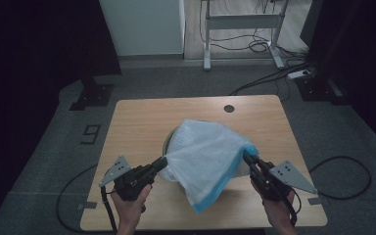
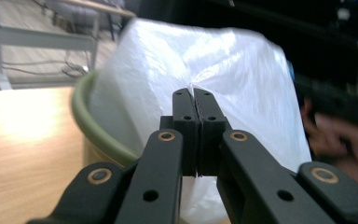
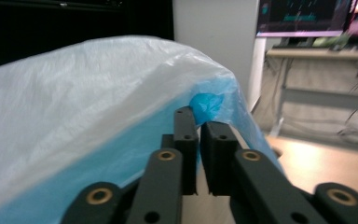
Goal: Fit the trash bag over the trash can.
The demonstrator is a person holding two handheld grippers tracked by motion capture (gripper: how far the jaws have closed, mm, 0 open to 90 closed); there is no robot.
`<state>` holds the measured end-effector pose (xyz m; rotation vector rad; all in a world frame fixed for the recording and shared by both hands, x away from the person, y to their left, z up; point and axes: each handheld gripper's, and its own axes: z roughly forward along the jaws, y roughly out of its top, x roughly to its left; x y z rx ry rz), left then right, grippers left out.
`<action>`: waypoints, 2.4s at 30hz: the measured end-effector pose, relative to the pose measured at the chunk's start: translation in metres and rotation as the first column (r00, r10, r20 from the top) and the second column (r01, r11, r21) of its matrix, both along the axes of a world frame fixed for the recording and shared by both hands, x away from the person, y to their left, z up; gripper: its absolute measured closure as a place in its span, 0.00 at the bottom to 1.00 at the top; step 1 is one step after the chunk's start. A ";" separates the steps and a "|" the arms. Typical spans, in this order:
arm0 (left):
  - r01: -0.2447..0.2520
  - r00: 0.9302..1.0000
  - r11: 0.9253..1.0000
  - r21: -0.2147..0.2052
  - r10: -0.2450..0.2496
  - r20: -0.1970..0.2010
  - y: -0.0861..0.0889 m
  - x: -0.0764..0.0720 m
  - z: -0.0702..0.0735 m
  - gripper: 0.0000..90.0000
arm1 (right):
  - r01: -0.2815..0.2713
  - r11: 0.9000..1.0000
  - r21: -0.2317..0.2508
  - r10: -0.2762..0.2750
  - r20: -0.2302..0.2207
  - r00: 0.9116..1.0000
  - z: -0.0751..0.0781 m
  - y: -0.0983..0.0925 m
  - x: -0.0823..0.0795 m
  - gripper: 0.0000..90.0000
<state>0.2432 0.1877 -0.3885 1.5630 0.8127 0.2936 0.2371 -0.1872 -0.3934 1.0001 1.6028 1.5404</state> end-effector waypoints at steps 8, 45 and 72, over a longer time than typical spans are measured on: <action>-0.066 0.995 0.994 0.083 0.060 0.079 -0.008 -0.010 0.022 0.62 | 0.040 0.997 -0.059 -0.038 0.049 0.998 0.036 0.000 0.017 0.98; 0.045 0.995 0.977 0.209 -0.063 0.081 -0.046 0.041 0.061 1.00 | -0.138 0.981 -0.136 0.143 0.026 0.989 0.045 0.045 0.024 0.88; 0.044 0.996 0.997 0.068 -0.049 0.072 -0.020 0.038 0.053 1.00 | -0.132 0.991 -0.038 0.132 -0.008 0.991 0.025 0.044 0.039 0.99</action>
